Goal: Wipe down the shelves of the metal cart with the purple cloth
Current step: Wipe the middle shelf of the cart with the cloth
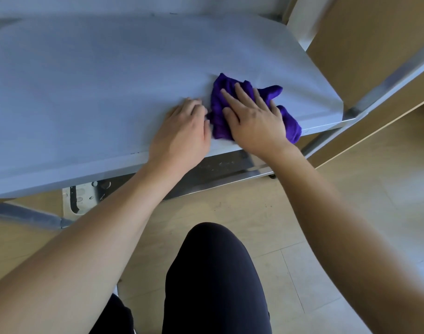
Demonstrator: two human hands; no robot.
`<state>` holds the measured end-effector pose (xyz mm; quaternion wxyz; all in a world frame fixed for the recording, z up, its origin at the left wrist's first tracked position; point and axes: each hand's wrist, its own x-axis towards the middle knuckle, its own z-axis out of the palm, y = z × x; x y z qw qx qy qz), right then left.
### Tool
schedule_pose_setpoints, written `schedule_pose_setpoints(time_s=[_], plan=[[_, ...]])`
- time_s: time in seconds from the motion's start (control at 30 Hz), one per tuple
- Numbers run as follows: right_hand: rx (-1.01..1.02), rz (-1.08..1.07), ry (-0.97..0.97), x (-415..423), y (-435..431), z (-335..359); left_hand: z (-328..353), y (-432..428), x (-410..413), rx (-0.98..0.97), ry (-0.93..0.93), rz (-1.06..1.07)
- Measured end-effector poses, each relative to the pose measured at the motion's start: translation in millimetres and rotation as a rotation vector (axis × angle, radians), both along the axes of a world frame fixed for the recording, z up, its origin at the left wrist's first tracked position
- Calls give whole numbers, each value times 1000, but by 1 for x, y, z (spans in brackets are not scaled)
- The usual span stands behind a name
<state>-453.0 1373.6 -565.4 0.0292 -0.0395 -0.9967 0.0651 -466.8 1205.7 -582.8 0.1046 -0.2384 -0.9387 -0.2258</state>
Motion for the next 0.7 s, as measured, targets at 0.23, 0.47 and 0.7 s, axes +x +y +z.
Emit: schedule_pose_setpoints(time_s=[0.23,0.47,0.7], plan=[[-21,-116,-52,-50,42,1,-2,4,-1,-13,18,-21],[-56,-195,-76,-98,67,1,-4,5,-1,7,63,-28],[-3,-246,-144,-151,88,9,-4,6,0,26,80,-28]])
